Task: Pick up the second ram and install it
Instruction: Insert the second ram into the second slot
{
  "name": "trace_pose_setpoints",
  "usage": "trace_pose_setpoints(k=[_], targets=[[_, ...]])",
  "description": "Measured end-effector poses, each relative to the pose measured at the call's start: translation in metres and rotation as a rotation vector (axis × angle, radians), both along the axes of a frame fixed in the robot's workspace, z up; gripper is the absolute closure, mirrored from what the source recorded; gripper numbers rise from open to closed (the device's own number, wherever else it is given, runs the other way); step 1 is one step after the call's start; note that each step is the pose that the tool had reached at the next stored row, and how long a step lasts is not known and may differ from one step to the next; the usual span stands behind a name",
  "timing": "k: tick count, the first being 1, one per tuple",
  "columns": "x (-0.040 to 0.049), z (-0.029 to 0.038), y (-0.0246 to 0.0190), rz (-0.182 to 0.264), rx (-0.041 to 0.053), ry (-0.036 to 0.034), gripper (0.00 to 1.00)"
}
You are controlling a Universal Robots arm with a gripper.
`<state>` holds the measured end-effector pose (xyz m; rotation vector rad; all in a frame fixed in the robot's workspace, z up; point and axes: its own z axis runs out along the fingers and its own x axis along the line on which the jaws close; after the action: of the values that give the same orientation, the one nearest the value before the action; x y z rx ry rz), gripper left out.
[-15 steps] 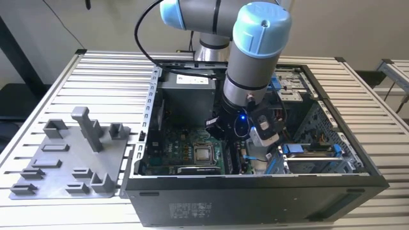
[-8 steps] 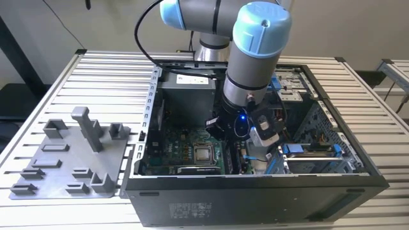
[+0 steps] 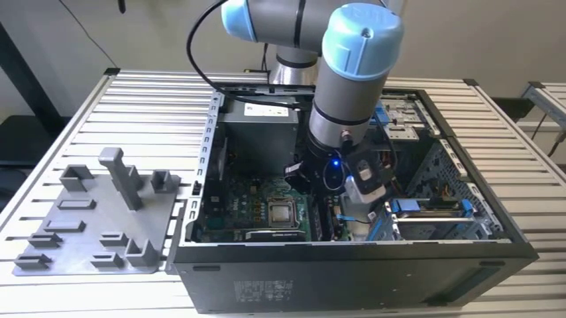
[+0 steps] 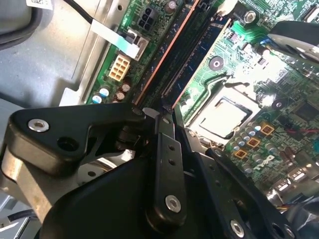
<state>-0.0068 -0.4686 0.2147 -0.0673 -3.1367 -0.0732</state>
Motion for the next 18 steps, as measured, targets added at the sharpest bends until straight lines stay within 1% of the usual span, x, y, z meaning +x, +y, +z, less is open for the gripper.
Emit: trace_pose_setpoints(k=[5,8,10,15,17,18], targets=[[0.0000,-0.0014,-0.0001,-0.012,-0.0006,-0.0001,0.86],[-0.0001,-0.0058,0.0000,-0.017,-0.0020,0.0000,0.86],[-0.0001,-0.0075,-0.0002,-0.019,-0.0034,0.0002,0.86],[-0.0001,-0.0085,-0.0002,-0.019,-0.0028,0.0000,0.86],[-0.0001,-0.0099,-0.0001,-0.019,-0.0005,-0.0007,0.85],[0.0000,-0.0096,0.0000,-0.019,-0.0014,-0.0004,0.85]])
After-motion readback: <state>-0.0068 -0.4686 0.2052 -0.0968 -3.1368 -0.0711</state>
